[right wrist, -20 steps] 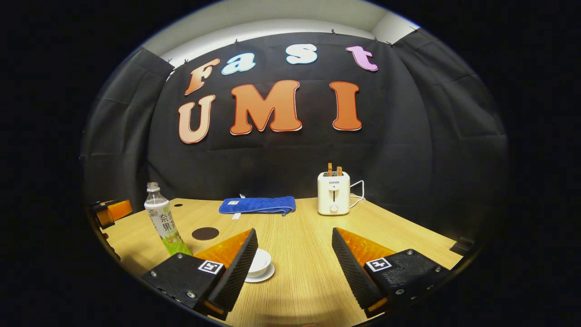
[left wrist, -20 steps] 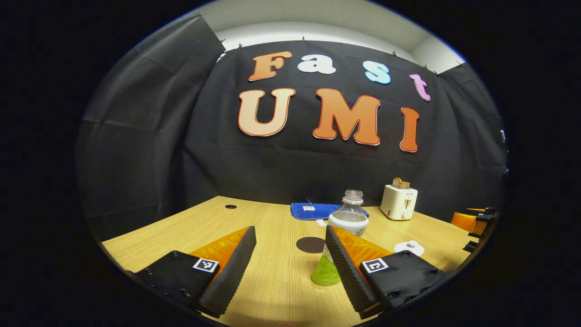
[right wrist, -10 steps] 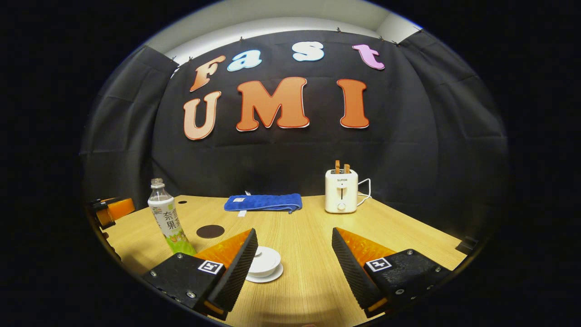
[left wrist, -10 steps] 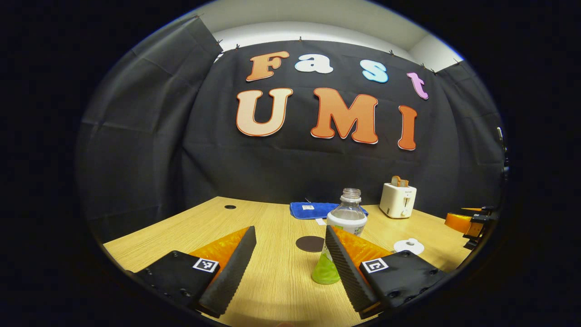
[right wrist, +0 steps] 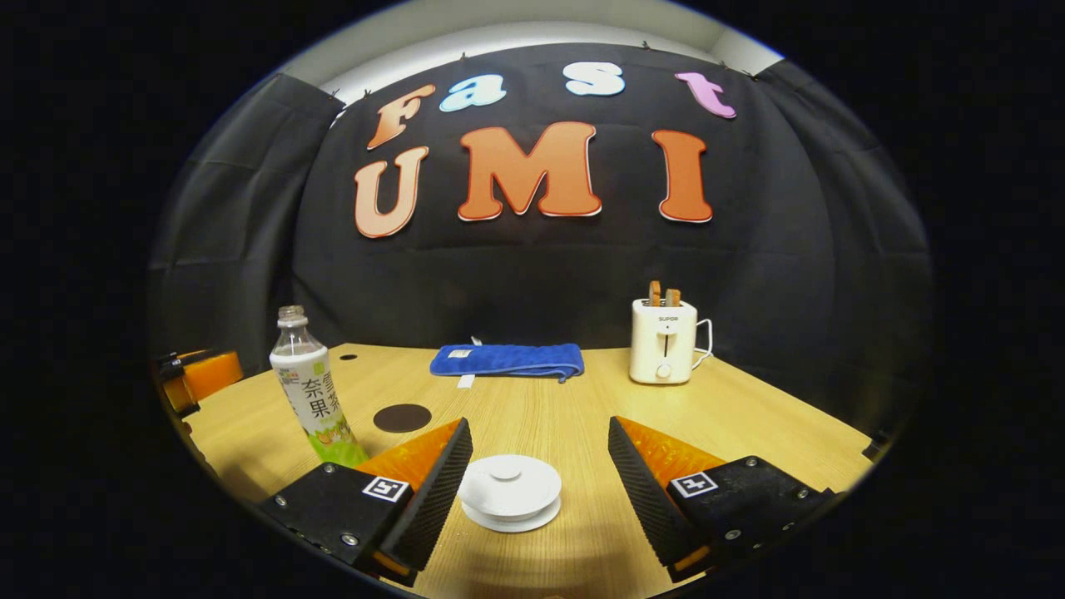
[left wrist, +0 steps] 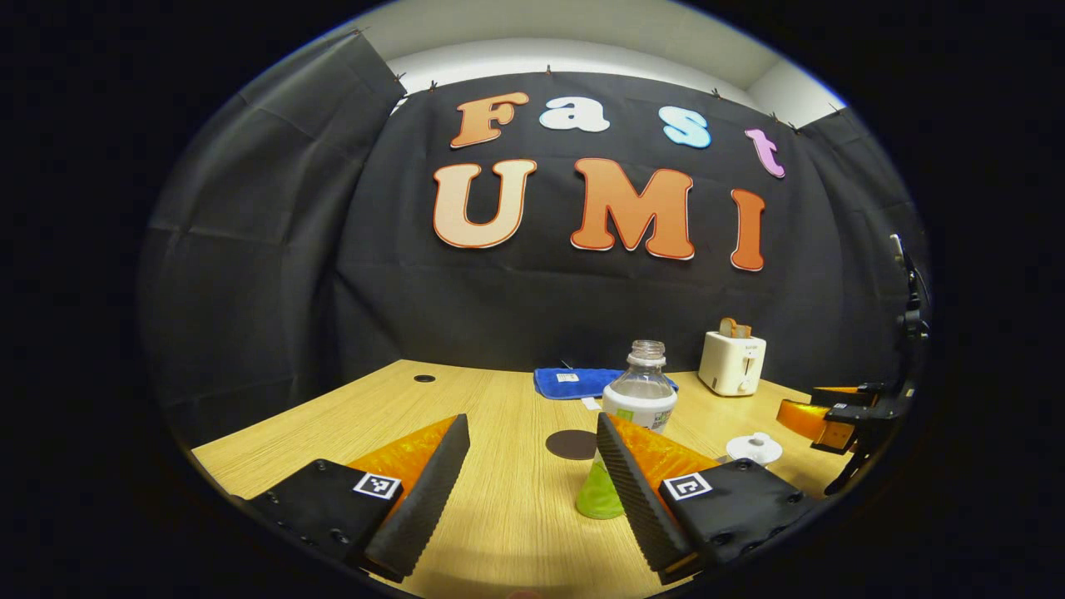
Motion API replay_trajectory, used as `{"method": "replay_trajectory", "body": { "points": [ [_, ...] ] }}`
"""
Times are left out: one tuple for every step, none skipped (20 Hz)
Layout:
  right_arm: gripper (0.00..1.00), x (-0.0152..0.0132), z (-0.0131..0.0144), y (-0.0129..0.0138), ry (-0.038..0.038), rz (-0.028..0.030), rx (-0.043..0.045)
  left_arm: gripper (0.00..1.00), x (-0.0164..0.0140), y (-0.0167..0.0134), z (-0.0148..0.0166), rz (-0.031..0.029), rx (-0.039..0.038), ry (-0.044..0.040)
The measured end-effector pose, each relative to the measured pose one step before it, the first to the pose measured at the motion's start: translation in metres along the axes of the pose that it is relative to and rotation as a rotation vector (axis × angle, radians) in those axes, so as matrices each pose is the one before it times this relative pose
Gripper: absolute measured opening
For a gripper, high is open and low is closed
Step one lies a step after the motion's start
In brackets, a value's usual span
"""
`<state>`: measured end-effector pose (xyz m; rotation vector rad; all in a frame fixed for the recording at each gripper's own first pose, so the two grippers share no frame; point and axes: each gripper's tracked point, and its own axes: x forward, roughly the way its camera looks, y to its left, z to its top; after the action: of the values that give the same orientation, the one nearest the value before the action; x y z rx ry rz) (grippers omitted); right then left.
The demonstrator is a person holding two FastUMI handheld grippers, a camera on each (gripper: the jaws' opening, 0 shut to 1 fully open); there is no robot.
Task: Open the teacup lid with one hand, grasp the water bottle and pour water into the teacup with the other hand; after pouring, place the water bottle on the coaster and then close the teacup lid.
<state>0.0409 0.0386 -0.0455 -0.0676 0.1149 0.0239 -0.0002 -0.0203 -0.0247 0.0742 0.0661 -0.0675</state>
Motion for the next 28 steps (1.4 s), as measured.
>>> {"method": "replay_trajectory", "body": {
  "points": [
    [0.98, 0.00382, -0.00414, 0.00385, 0.01616, 0.00728, -0.00055, 0.99, 0.00018, 0.00136, 0.00065, 0.00378, 0.00373, 0.0019],
    [0.99, 0.00348, -0.00421, 0.00247, 0.01242, 0.00461, -0.00013, 0.99, 0.00004, 0.00089, -0.00202, 0.00558, 0.00645, 0.00236],
    [0.99, 0.00378, -0.00352, 0.00226, 0.01259, 0.00311, -0.00157, 0.99, 0.00065, 0.00146, -0.00113, 0.00447, 0.00719, 0.00103],
    [0.99, 0.00355, -0.00288, 0.00221, 0.01322, 0.00152, -0.00349, 0.99, 0.00027, 0.00211, -0.00009, 0.00382, 0.00609, 0.002],
    [0.99, 0.00267, -0.00394, 0.00198, 0.01264, 0.0023, -0.00461, 0.99, 0.00128, 0.00118, -0.00002, 0.00303, 0.00357, 0.00027],
    [0.99, 0.00219, -0.00167, 0.00094, 0.01083, -0.00074, -0.00398, 0.99, 0.00072, 0.00046, -0.00027, 0.0012, 0.00089, 0.00119],
    [0.99, 0.00263, -0.00247, 0.00041, 0.00837, -0.00099, -0.00325, 0.99, 0.00172, 0.00024, -0.00094, 0.00026, -0.00102, 0.00219],
    [0.99, 0.00246, -0.00093, 0.00086, 0.00962, 0.00126, -0.00133, 0.99, 0.00096, 0.0003, -0.0013, 0.00047, -0.0014, 0.00359],
    [0.97, 0.00115, -0.00118, 0.00026, 0.00875, 0.00184, 0.00063, 0.99, 0.00049, 0.00079, -0.00138, 0.0005, -0.00044, 0.00378],
    [0.96, 0.00194, -0.0018, 0.00139, 0.00897, 0.00398, 0.0014, 0.99, 0.00035, 0.0005, -0.0014, 0.00146, 0.00103, 0.00302],
    [0.93, 0.00132, -0.00137, 0.00084, 0.00753, 0.00256, 0.00225, 0.99, 0.00071, 0.00078, -0.001, 0.00188, 0.00241, 0.00256],
    [0.91, 0.00201, -0.00115, 0.00028, 0.00711, 0.00133, 0.00249, 0.99, 0.00104, 0.00036, -0.001, 0.00198, 0.00307, 0.00133],
    [0.86, 0.00128, -0.00075, -0.00047, 0.00558, -0.00113, 0.00353, 0.99, 0.00048, 0.00018, -0.00008, 0.001, 0.00356, 0.00134],
    [0.85, 0.00107, -0.00041, 0.00007, 0.00313, 0.00219, 0.00235, 0.99, 0.00074, 0.00054, -0.00048, 0.00125, 0.00271, 0.00063],
    [0.81, 0.00112, -0.00176, 0.00143, 0.00281, 0.003, 0.0013, 0.99, -0.00005, 0.00046, -0.00025, -0.00048, -0.00006, 0.00201],
    [0.78, 0.00106, -0.00102, 0.00129, 0.00434, 0.00211, -0.00023, 0.99, 0.00043, -0.00006, -0.00077, -0.00053, -0.00257, 0.0006],
    [0.74, 0.00062, -0.00036, 0.00103, 0.00283, 0.00353, -0.00168, 0.99, 0.00086, 0.00017, -0.00009, 0.00052, -0.00218, 0.0009],
    [0.72, 0.00099, -0.00058, 0.00049, 0.00427, 0.00211, -0.00387, 0.99, 0.00074, 0.00111, -0.00099, 0.00103, -0.00196, 0.0022],
    [0.67, 0.00025, -0.0015, 0.0016, 0.00184, 0.0034, -0.00332, 0.99, 0.00038, 0.00033, -0.00149, 0.00154, -0.00197, 0.00224],
    [0.65, 0.00051, -0.00027, 0.00049, 0.00455, 0.00198, -0.00089, 0.99, 0.00031, 0.00146, -0.00107, 0.00129, -0.0021, 0.00249],
    [0.65, -0.00006, -0.00183, 0.00069, 0.00567, 0.00137, -0.0007, 0.99, -0.0008, 0.00068, 0.00129, 0.00134, -0.00187, 0.00168],
    [0.65, 0.00055, -0.00074, 0.00045, 0.00291, 0.00217, -0.0026, 0.99, -0.00037, 0.00161, -0.0018, 0.00134, -0.00118, 0.00081],
    [0.59, 0.0007, -0.00121, 0.00025, 0.00419, 0.00072, 0.00041, 0.99, -0.00016, 0.00054, 0.0, 0.0013, -0.00077, -0.00023],
    [0.54, 0.00049, -0.00039, -0.00047, 0.00362, -0.00008, 0.00093, 0.99, 0.00054, -0.00022, 0.00006, 0.00108, -0.00023, 0.0003],
    [0.47, -0.00031, -0.00023, -0.00084, 0.00213, -0.00542, -0.00113, 0.99, -0.00033, 0.00044, 0.00026, 0.00083, -0.00007, -0.00017],
    [0.45, 0.0003, 0.0002, -0.00085, -0.00227, -0.00184, 0.00145, 0.99, -0.00034, 0.00035, 0.0, -0.0003, -0.00007, -0.00027],
    [0.39, -0.0002, 0.0003, -0.00104, 0.00121, -0.00188, 0.00352, 0.99, 0.00036, 0.00047, 0.00033, 0.00069, -0.00071, 0.0],
    [0.37, 0.00024, 0.00043, -0.00093, 0.00067, -0.00205, 0.00274, 0.99, 0.00061, -0.00016, -0.00081, -0.00102, -0.00101, 0.00046]
  ]
}}
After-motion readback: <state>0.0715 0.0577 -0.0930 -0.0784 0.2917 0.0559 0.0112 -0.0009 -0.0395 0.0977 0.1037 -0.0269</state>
